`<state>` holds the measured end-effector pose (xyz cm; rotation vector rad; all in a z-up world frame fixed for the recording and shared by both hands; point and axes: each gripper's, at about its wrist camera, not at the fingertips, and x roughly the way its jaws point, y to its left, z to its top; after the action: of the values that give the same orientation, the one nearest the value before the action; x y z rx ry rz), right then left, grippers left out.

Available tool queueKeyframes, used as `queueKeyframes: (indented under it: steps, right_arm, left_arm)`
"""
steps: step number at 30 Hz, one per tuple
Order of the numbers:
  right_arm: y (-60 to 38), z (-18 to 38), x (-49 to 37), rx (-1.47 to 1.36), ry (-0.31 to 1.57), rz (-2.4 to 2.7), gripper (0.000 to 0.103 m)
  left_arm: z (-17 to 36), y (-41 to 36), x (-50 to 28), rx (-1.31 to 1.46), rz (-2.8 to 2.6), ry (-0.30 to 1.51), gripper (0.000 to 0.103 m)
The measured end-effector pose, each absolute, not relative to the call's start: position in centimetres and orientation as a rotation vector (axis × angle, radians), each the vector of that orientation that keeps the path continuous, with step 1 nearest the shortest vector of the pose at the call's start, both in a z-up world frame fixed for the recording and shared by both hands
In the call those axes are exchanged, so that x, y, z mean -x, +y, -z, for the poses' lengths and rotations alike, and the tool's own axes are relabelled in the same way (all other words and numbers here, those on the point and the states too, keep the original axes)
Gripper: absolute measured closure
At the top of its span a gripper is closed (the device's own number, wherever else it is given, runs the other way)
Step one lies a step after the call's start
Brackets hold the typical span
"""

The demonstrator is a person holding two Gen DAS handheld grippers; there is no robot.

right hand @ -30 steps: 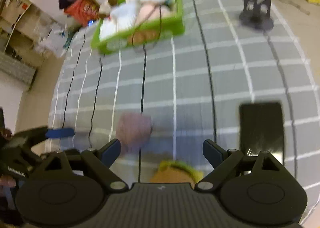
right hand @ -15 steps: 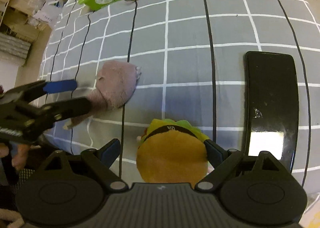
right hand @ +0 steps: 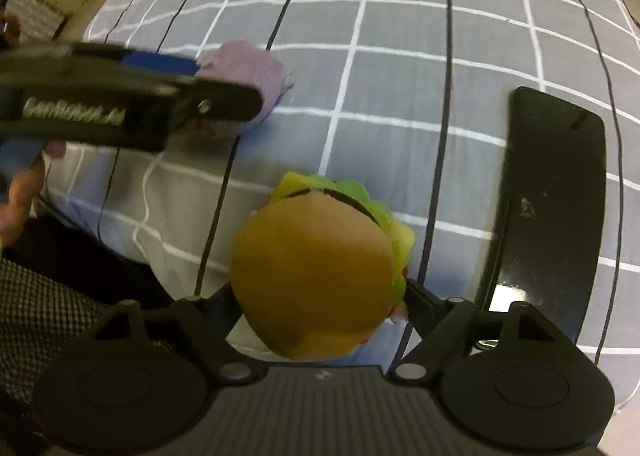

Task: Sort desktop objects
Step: 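Grasp the mauve plush with the left tool while the right tool grasps the burger plush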

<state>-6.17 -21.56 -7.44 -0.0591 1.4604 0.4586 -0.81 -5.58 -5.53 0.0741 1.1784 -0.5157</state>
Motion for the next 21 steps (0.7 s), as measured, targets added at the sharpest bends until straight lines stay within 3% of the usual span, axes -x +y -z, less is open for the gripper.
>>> queueKeyframes:
  steps: [9, 21]
  right_arm:
    - [-21.4, 7.4, 6.2, 0.072, 1.423, -0.455, 0.032]
    - [-21.0, 5.6, 6.1, 0.101, 1.334, -0.408, 0.035]
  left_arm:
    - [5.6, -4.5, 0.2, -0.09, 0.474, 1.166, 0.06]
    - [5.2, -3.8, 0.4, -0.053, 0.481, 1.164, 0.065]
